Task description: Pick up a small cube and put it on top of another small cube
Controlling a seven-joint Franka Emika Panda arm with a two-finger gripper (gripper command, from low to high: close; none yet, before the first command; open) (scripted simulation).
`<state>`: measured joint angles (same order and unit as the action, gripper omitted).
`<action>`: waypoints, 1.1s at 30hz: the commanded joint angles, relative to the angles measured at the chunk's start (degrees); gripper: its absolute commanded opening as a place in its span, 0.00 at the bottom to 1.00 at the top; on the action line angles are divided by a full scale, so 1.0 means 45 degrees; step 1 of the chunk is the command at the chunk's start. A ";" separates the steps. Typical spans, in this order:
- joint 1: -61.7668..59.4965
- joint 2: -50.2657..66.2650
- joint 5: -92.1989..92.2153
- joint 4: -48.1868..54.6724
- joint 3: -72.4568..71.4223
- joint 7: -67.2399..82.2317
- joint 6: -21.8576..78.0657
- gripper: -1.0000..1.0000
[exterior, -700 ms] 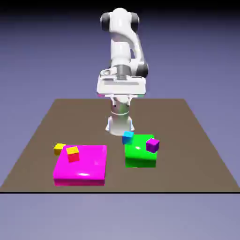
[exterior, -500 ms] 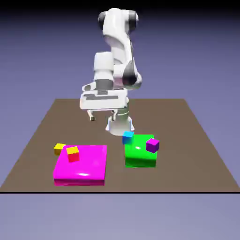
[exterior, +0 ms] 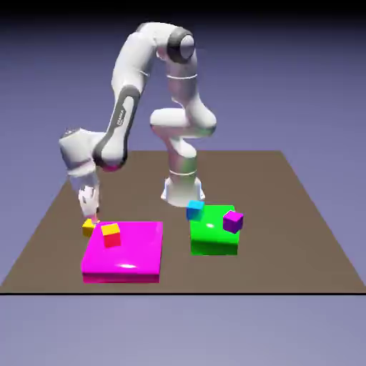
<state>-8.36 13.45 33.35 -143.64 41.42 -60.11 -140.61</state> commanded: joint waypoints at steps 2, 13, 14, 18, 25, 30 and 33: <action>-0.0177 0.0904 0.0654 0.0341 0.0812 -0.0346 0.0655 0.50; -0.1070 0.2490 0.2747 0.0622 -0.0693 0.1076 -0.0078 0.00; -0.0834 0.2070 0.2193 0.0548 -0.0295 0.0700 0.0116 0.00; -0.0732 0.0921 0.0717 0.0561 0.1039 -0.0495 0.0611 0.00; 0.0592 -0.2184 -0.2268 -0.0392 -0.2137 0.1919 0.2165 0.00; 0.1663 -0.4392 -0.4401 -0.1120 -0.4444 0.3667 0.3278 0.00; 0.2305 -0.5717 -0.5681 -0.1557 -0.5828 0.4716 0.3946 0.00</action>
<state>2.02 -12.27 8.00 -150.64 15.20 -38.78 -122.85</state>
